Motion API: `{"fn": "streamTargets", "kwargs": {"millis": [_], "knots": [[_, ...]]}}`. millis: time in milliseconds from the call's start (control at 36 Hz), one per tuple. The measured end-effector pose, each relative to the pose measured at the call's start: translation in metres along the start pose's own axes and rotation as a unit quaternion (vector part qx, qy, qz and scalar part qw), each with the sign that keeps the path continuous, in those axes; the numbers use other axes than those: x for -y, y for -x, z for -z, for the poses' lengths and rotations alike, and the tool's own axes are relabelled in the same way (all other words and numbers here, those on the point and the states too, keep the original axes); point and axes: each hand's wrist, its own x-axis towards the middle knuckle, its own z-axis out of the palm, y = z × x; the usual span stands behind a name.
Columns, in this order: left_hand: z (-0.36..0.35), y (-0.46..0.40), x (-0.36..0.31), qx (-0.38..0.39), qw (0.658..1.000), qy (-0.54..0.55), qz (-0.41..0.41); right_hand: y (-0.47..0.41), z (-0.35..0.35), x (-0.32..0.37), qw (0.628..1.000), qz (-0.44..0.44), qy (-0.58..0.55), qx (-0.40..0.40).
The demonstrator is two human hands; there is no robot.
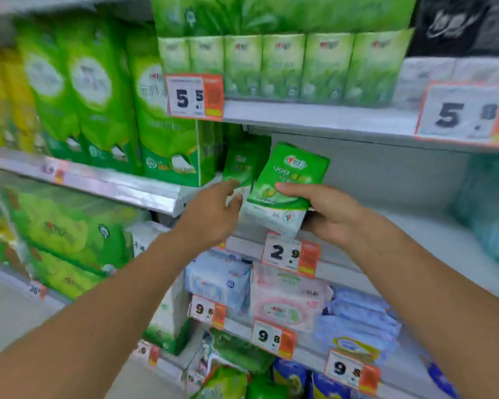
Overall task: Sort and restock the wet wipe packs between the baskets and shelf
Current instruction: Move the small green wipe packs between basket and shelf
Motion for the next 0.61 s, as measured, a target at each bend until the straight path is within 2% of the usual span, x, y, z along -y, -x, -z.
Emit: {"fn": "streamTargets", "kwargs": {"millis": [56, 139, 194, 278, 361, 444, 611], "knots": [[0.000, -0.020, 0.016, 0.056, 0.990, -0.130, -0.018, -0.047, 0.001, 0.000, 0.999, 0.011, 0.044, -0.024], [-0.009, -0.042, 0.039, 0.149, 0.944, -0.292, -0.014, -0.114, 0.005, -0.018, 0.989, 0.052, 0.125, -0.060], [-0.019, -0.054, 0.052, 0.170, 0.938, -0.302, 0.005, -0.145, 0.002, -0.032, 0.977, 0.092, 0.173, -0.084], [-0.029, -0.065, 0.064, 0.120, 0.937, -0.327, -0.010, -0.179, -0.013, -0.052, 0.960, 0.143, 0.221, -0.091], [-0.033, -0.070, 0.071, 0.115, 0.928, -0.353, -0.027, -0.215, -0.026, -0.064, 0.938, 0.168, 0.274, -0.130], [-0.035, -0.074, 0.075, 0.112, 0.925, -0.360, -0.037, -0.240, -0.039, -0.069, 0.921, 0.167, 0.316, -0.158], [-0.030, -0.080, 0.078, 0.154, 0.921, -0.354, -0.060, -0.253, -0.049, -0.069, 0.926, 0.099, 0.343, -0.124]]}}
